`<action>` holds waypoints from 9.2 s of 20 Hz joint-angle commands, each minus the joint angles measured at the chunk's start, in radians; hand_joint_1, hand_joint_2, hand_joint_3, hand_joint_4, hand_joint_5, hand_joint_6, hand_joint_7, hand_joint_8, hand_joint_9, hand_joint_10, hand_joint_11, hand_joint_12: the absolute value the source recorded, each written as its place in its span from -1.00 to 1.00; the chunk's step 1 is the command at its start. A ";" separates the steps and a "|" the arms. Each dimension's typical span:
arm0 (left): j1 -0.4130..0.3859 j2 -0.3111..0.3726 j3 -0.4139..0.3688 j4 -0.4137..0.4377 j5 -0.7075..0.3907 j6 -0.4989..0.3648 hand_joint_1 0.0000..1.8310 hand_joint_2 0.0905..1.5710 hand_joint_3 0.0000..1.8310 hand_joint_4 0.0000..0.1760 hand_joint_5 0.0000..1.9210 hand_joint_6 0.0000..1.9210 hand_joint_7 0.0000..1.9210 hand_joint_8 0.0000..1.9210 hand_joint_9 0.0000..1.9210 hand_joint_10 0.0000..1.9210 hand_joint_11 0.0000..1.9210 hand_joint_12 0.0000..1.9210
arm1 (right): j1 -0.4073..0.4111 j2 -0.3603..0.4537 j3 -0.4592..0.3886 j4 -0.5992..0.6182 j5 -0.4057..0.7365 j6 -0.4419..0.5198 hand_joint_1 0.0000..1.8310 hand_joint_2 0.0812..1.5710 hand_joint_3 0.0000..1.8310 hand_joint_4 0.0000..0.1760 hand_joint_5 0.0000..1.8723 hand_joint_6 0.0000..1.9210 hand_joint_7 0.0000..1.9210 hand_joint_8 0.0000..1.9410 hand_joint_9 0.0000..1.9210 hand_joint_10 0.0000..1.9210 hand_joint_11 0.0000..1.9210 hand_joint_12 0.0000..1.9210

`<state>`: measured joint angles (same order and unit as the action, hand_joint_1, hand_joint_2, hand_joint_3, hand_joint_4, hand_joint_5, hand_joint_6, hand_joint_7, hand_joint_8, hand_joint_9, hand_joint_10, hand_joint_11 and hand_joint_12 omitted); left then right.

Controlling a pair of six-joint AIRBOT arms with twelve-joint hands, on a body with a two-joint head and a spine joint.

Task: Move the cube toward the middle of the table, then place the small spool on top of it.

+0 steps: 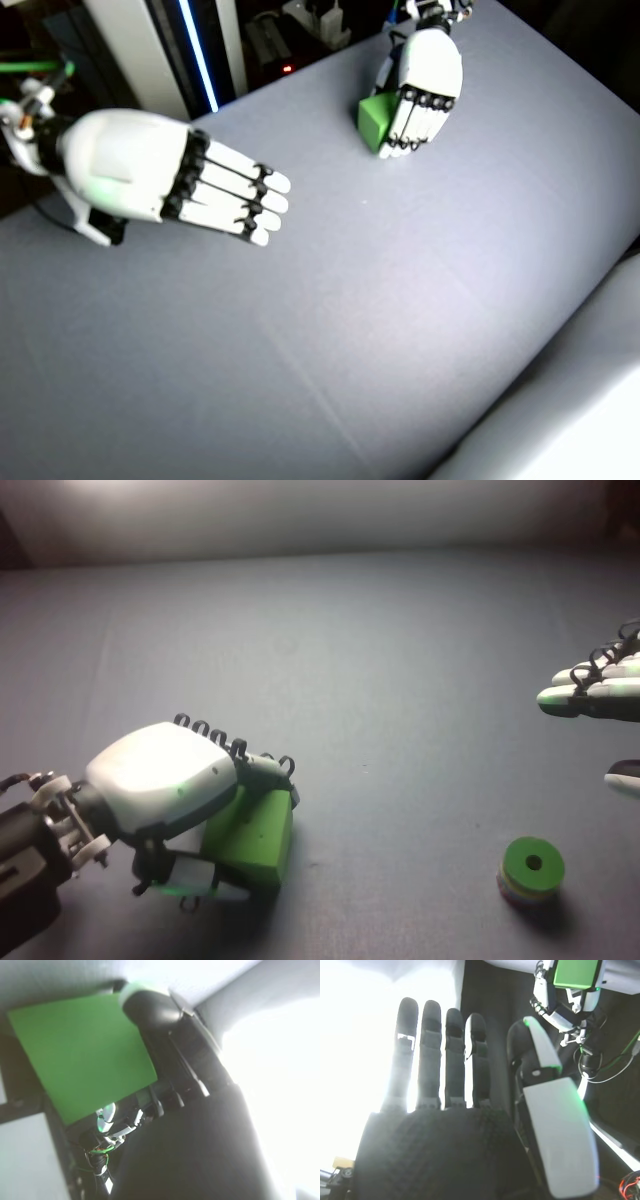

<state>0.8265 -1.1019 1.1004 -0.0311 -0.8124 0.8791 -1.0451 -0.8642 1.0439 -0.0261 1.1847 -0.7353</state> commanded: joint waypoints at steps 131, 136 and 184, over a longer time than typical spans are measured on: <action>0.385 0.275 -0.232 -0.186 -0.715 -0.154 -0.12 0.17 -1.00 0.42 -0.80 -1.00 -0.88 -1.00 -0.86 -1.00 -0.97 -0.38 | 0.180 -0.049 0.015 -0.475 -0.367 0.121 0.16 0.19 -1.00 -0.96 -0.43 -0.98 -0.40 -0.99 -0.14 -0.98 -0.55 0.16; 0.385 0.272 -0.232 -0.186 -0.713 -0.158 -0.11 0.18 -1.00 0.31 -0.80 -1.00 -0.88 -1.00 -0.86 -1.00 -0.97 -0.38 | 0.180 -0.060 0.034 -0.457 -0.379 0.121 0.18 0.22 -1.00 -1.00 -0.25 -0.99 -0.32 -0.99 -0.08 -0.94 -0.51 0.26; 0.385 0.251 -0.223 -0.185 -0.708 -0.179 -0.11 0.17 -1.00 0.15 -0.76 -1.00 -0.84 -1.00 -0.83 -1.00 -0.93 -0.46 | 0.365 -0.086 0.103 -0.453 -0.362 0.098 0.36 0.47 -1.00 -1.00 0.03 -0.23 -0.14 0.56 -0.03 0.59 -0.04 0.80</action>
<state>1.2144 -0.8463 0.8734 -0.2192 -1.3994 0.7055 -0.6876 -0.9504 1.1473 -0.5137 0.7116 -0.6312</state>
